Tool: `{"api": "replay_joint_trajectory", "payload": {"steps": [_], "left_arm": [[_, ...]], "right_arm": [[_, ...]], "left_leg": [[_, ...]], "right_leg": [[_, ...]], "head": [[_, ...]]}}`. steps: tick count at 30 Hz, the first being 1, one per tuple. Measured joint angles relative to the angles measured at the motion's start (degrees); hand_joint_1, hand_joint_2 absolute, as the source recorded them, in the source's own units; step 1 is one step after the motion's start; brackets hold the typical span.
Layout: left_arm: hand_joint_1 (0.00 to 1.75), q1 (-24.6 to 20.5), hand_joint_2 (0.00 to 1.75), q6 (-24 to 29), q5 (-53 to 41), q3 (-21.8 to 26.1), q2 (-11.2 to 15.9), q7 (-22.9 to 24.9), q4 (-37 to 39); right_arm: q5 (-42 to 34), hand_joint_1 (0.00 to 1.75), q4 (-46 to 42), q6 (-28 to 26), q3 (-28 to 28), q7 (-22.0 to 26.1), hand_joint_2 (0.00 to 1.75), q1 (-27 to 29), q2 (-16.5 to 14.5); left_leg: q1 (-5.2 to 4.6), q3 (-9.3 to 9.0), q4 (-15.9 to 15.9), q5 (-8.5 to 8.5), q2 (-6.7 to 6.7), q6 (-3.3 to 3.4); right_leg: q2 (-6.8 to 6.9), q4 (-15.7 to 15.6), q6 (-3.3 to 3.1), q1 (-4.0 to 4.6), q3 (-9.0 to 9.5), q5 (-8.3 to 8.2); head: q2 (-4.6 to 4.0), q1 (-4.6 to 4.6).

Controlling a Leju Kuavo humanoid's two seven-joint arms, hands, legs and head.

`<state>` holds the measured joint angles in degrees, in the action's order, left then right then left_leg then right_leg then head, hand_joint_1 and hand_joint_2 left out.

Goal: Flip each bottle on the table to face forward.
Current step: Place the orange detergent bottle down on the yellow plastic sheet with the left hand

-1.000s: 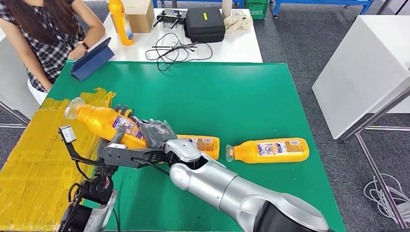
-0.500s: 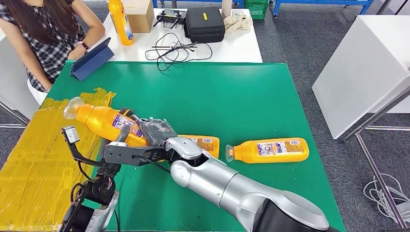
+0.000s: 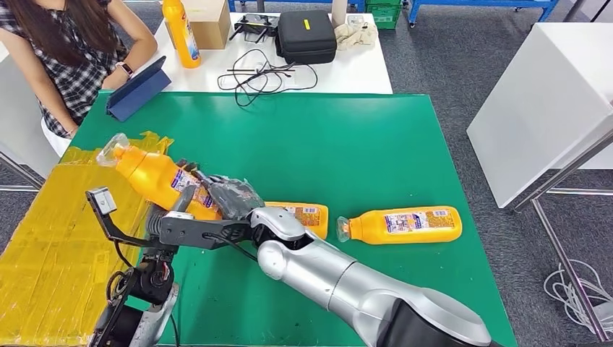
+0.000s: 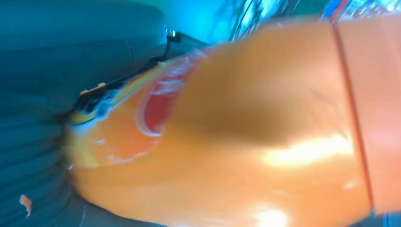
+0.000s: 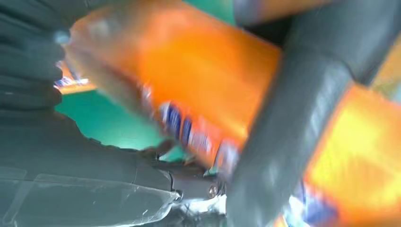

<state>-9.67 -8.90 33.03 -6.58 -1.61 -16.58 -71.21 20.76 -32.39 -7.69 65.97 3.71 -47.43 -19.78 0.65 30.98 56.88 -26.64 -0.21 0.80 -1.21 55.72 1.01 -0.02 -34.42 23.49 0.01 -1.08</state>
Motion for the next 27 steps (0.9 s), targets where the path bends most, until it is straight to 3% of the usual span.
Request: {"api": "replay_joint_trajectory", "payload": {"steps": [6, 11, 15, 20, 24, 27], "left_arm": [[1.75, -0.62, 1.75, 12.73, -15.88, 3.93, 1.03, -7.43, -1.05], [1.75, -2.41, 1.75, 29.5, -37.06, 8.79, 2.79, -13.36, -0.29], [1.75, -4.91, 1.75, 42.25, -54.88, 11.13, 5.42, -15.03, 3.9], [1.75, -8.47, 1.75, 46.7, -85.11, 15.55, 8.09, -11.56, 11.74], [1.75, -10.69, 1.75, 46.76, -112.86, 18.84, 9.86, 0.61, 18.52], [1.75, -12.25, 1.75, 46.82, -121.72, 17.91, 11.53, 7.61, 24.65]], "right_arm": [[4.1, 0.0, -1.04, -3.99, -10.27, 4.36, 0.0, 1.18, 1.16], [7.01, 0.0, -6.48, -0.92, -20.74, 5.75, 0.0, 3.03, 3.45], [7.5, 0.0, -11.03, 1.78, -27.33, 6.43, 0.0, 4.72, 5.21], [7.69, 0.0, -14.85, 3.63, -32.38, 6.49, 0.0, 6.67, 6.55], [7.5, 0.0, -15.75, 5.58, -34.18, 6.49, 0.0, 7.07, 7.11], [7.34, 0.0, -15.77, 6.46, -34.52, 6.63, 0.0, 7.07, 7.16]], "left_leg": [[0.0, 0.0, 0.0, 0.0, 0.0, 0.0], [0.01, 0.0, 0.0, 0.01, -0.01, 0.0], [0.0, 0.0, 0.0, 0.01, -0.01, 0.0], [0.0, 0.01, 0.0, 0.01, 0.01, 0.0], [0.0, -0.02, 0.0, 0.0, 0.03, 0.0], [0.01, -0.01, 0.0, 0.01, 0.02, 0.0]], "right_leg": [[0.0, 0.0, 0.0, 0.01, 0.0, 0.0], [0.01, 0.01, 0.0, 0.01, 0.0, 0.0], [0.01, 0.01, 0.0, 0.01, 0.0, 0.0], [0.0, 0.01, 0.0, 0.0, 0.01, 0.0], [-0.03, 0.01, 0.0, 0.0, -0.01, -0.01], [-0.02, 0.02, 0.0, 0.02, -0.03, 0.0]], "head": [[0.01, -0.01], [0.01, -0.01], [0.01, -0.01], [0.01, -0.01], [0.01, -0.01], [0.01, -0.01]]}}
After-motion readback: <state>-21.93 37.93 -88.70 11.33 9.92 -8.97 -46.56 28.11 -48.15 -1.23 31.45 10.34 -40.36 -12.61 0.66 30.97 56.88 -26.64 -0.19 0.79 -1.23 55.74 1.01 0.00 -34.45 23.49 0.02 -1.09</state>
